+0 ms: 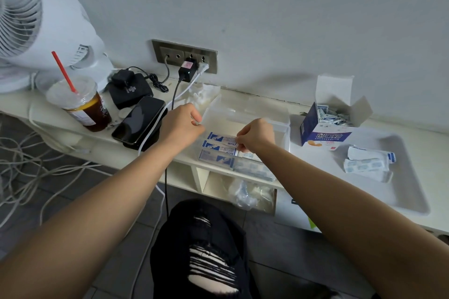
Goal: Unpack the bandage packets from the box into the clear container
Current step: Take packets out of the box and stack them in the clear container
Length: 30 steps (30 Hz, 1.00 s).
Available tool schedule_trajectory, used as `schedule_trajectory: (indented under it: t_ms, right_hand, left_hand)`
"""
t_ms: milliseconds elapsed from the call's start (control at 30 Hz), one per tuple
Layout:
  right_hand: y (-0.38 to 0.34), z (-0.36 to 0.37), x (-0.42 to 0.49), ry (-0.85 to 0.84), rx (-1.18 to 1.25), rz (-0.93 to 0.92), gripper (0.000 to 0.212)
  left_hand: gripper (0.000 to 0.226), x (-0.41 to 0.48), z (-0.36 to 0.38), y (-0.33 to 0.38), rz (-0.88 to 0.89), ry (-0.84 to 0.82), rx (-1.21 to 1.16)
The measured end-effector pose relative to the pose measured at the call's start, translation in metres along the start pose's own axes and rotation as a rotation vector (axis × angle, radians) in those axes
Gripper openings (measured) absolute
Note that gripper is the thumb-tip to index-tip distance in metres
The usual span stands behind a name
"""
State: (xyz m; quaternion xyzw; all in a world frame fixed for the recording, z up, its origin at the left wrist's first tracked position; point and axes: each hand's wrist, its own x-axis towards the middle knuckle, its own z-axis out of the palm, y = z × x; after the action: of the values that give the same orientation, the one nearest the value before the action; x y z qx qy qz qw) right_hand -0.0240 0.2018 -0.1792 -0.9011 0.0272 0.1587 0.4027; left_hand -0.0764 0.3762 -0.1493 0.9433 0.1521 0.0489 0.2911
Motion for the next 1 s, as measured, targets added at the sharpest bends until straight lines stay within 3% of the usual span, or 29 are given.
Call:
schedule_trajectory:
  t_ms: [300, 433, 533, 700, 833, 1000]
  right_hand:
    - [0.002, -0.009, 0.000, -0.064, 0.264, 0.153, 0.002]
    - [0.000, -0.005, 0.001, -0.115, 0.333, 0.216, 0.021]
    - [-0.004, -0.001, 0.002, -0.144, 0.370, 0.268, 0.007]
    - [0.000, -0.004, 0.004, -0.156, 0.455, 0.282, 0.008]
    - [0.000, -0.018, -0.005, -0.195, 0.428, 0.179, 0.020]
    - [0.004, -0.073, -0.035, -0.138, 0.568, -0.202, 0.020]
  left_hand:
    - [0.011, 0.000, 0.001, -0.001, 0.005, 0.003, 0.008]
    - [0.011, 0.000, 0.001, 0.000, 0.005, 0.001, 0.008]
    - [0.012, 0.000, 0.000, 0.001, 0.001, -0.004, 0.014]
    - [0.012, 0.000, -0.001, 0.001, -0.001, -0.013, 0.027]
    - [0.020, -0.004, -0.002, 0.008, 0.016, 0.026, 0.098]
    - [0.025, -0.010, 0.015, 0.062, 0.185, 0.107, 0.031]
